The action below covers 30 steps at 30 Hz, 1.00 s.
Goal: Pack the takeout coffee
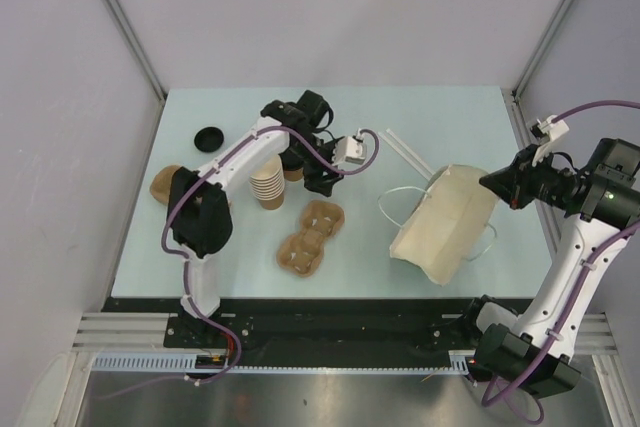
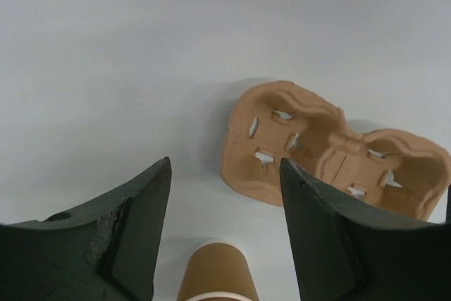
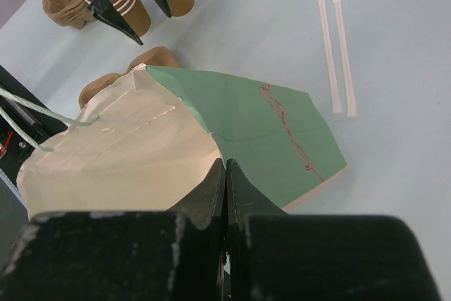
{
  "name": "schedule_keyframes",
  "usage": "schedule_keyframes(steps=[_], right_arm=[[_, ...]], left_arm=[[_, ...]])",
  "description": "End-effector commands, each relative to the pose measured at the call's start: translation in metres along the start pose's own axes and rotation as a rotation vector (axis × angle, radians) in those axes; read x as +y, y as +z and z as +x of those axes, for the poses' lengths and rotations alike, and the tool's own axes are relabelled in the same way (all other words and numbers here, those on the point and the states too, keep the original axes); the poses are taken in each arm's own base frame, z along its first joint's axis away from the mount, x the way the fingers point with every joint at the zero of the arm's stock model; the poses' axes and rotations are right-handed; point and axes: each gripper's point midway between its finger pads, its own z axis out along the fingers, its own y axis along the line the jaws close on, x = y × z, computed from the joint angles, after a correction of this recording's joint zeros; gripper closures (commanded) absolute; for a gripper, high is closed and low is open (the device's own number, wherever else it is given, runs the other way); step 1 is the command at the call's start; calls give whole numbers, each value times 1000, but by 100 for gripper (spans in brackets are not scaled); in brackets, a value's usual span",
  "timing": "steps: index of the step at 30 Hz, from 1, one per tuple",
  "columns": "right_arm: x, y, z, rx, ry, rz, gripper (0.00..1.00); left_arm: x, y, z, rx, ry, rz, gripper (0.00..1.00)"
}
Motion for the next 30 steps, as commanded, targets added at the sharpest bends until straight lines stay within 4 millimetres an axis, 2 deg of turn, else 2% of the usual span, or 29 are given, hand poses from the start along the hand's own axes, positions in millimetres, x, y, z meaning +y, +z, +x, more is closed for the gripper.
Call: schedule_keyframes(steps=[1, 7, 15, 22, 29, 30], right_arm=[[5, -2, -12, -30, -10, -18, 100], [5, 1, -14, -35, 13, -37, 100], [4, 2, -12, -28, 21, -45, 100], [4, 5, -13, -28, 29, -60, 100], [4, 6, -14, -32, 32, -67, 100], [3, 7, -15, -33, 33, -67, 100]], left_arm=[[5, 17, 17, 36, 97, -6, 33], [11, 45, 39, 125, 102, 15, 35], [12, 65, 65, 221, 99, 47, 42], [5, 70, 75, 241, 83, 83, 60], [-6, 71, 79, 245, 66, 126, 71], [-6, 71, 79, 247, 67, 123, 76]])
